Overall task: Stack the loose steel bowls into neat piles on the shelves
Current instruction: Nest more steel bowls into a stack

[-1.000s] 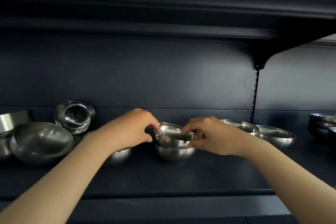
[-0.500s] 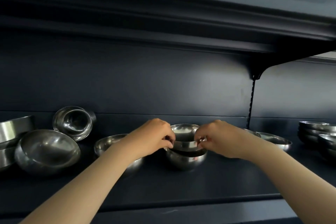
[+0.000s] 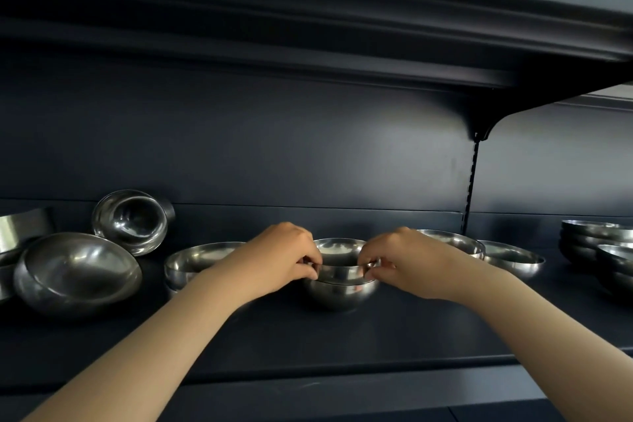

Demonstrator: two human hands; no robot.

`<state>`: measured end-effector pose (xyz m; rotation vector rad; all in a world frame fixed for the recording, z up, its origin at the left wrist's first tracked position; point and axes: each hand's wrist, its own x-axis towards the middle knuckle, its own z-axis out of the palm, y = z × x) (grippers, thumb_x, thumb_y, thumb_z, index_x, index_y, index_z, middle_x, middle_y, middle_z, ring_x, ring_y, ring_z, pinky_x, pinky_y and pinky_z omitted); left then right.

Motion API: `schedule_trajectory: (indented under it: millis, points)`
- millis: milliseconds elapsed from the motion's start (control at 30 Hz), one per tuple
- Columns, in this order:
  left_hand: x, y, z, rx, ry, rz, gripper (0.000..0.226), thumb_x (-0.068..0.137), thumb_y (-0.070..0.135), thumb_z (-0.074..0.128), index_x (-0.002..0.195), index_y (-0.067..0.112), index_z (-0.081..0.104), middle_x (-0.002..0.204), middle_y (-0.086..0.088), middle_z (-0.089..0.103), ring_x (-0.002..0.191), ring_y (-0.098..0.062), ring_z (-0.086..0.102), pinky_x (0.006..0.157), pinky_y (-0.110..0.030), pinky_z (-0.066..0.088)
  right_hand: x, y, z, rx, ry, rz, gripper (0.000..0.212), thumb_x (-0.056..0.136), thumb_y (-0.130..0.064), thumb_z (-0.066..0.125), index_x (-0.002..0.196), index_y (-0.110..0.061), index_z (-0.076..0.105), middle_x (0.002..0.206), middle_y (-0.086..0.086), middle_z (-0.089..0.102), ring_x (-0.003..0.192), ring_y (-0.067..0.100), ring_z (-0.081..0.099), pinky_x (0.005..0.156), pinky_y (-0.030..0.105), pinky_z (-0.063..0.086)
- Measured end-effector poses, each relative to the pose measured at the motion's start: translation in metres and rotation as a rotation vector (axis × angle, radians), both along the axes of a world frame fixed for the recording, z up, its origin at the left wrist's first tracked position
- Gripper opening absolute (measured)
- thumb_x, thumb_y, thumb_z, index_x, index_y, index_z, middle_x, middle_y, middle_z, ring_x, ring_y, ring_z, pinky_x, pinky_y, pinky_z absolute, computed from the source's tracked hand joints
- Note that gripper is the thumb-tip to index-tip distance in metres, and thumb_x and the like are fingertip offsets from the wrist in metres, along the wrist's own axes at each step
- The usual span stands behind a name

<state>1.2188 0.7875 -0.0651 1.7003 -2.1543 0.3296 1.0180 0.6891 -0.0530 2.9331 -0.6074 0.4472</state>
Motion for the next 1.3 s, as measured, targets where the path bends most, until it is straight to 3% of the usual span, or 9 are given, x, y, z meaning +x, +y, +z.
schedule_trajectory:
  millis: [333, 533, 633, 700, 867, 1033, 1167, 1300]
  points:
    - [-0.002, -0.004, 0.002, 0.017, -0.049, 0.039, 0.012, 0.086, 0.028, 0.065, 0.093, 0.023, 0.073, 0.076, 0.019, 0.046, 0.073, 0.001, 0.046, 0.067, -0.016, 0.033, -0.002, -0.005, -0.004, 0.01, -0.02, 0.039, 0.012, 0.089, -0.024, 0.059, 0.097, -0.024, 0.067, 0.097, -0.012, 0.065, 0.076, -0.002, 0.05, 0.073, 0.021, 0.043]
    - [-0.006, -0.003, 0.005, 0.137, -0.009, 0.076, 0.027, 0.077, 0.038, 0.072, 0.101, 0.025, 0.066, 0.092, 0.013, 0.057, 0.074, -0.001, 0.05, 0.067, -0.026, 0.044, -0.009, -0.014, -0.004, 0.019, 0.003, 0.039, 0.03, 0.08, -0.036, 0.069, 0.108, -0.032, 0.061, 0.083, -0.028, 0.045, 0.07, -0.021, 0.045, 0.06, 0.008, 0.029]
    - [-0.012, -0.006, 0.003, 0.193, -0.086, 0.104, 0.015, 0.078, 0.032, 0.072, 0.082, 0.022, 0.062, 0.089, 0.006, 0.059, 0.075, -0.009, 0.055, 0.065, -0.033, 0.048, -0.009, -0.019, -0.006, 0.009, 0.028, 0.025, 0.02, 0.08, -0.034, 0.069, 0.098, -0.028, 0.061, 0.075, -0.024, 0.045, 0.065, -0.013, 0.045, 0.058, 0.012, 0.03]
    - [-0.013, -0.01, 0.001, 0.193, -0.08, 0.131, 0.018, 0.08, 0.03, 0.07, 0.071, 0.023, 0.056, 0.085, 0.003, 0.059, 0.076, -0.015, 0.058, 0.068, -0.038, 0.051, -0.009, -0.023, -0.008, 0.017, 0.026, 0.018, 0.017, 0.081, -0.034, 0.067, 0.096, -0.029, 0.061, 0.074, -0.023, 0.045, 0.064, -0.012, 0.045, 0.057, 0.01, 0.029]
    - [-0.022, -0.025, 0.0, 0.159, -0.039, 0.126, 0.027, 0.08, 0.026, 0.07, 0.063, 0.028, 0.049, 0.08, 0.006, 0.057, 0.073, -0.012, 0.056, 0.059, -0.027, 0.044, -0.016, -0.036, -0.007, 0.029, 0.016, -0.019, 0.012, 0.081, -0.032, 0.066, 0.092, -0.031, 0.062, 0.085, -0.015, 0.06, 0.065, -0.009, 0.048, 0.06, 0.014, 0.034]
    - [-0.037, -0.045, 0.0, 0.143, -0.015, 0.121, 0.009, 0.083, 0.022, 0.068, 0.082, 0.019, 0.059, 0.095, 0.001, 0.058, 0.083, -0.015, 0.056, 0.068, -0.03, 0.047, -0.027, -0.051, -0.007, 0.019, 0.031, -0.101, 0.014, 0.083, -0.034, 0.064, 0.096, -0.031, 0.062, 0.098, -0.013, 0.064, 0.072, -0.002, 0.048, 0.067, 0.02, 0.04]
    - [-0.036, -0.03, 0.004, 0.037, 0.006, 0.136, 0.031, 0.087, 0.024, 0.065, 0.117, 0.019, 0.06, 0.113, 0.005, 0.055, 0.089, -0.01, 0.052, 0.08, -0.03, 0.048, -0.026, -0.043, 0.003, -0.043, 0.015, -0.102, 0.025, 0.084, -0.036, 0.062, 0.109, -0.032, 0.06, 0.107, -0.018, 0.059, 0.079, 0.0, 0.045, 0.069, 0.015, 0.036]
    - [-0.003, 0.025, 0.017, -0.085, 0.058, 0.161, 0.029, 0.082, 0.027, 0.069, 0.111, 0.025, 0.066, 0.105, 0.013, 0.06, 0.072, 0.003, 0.052, 0.074, -0.016, 0.041, 0.0, -0.004, 0.009, -0.025, -0.124, 0.037, 0.023, 0.084, -0.035, 0.064, 0.107, -0.033, 0.061, 0.091, -0.023, 0.048, 0.073, -0.003, 0.045, 0.072, 0.017, 0.035]
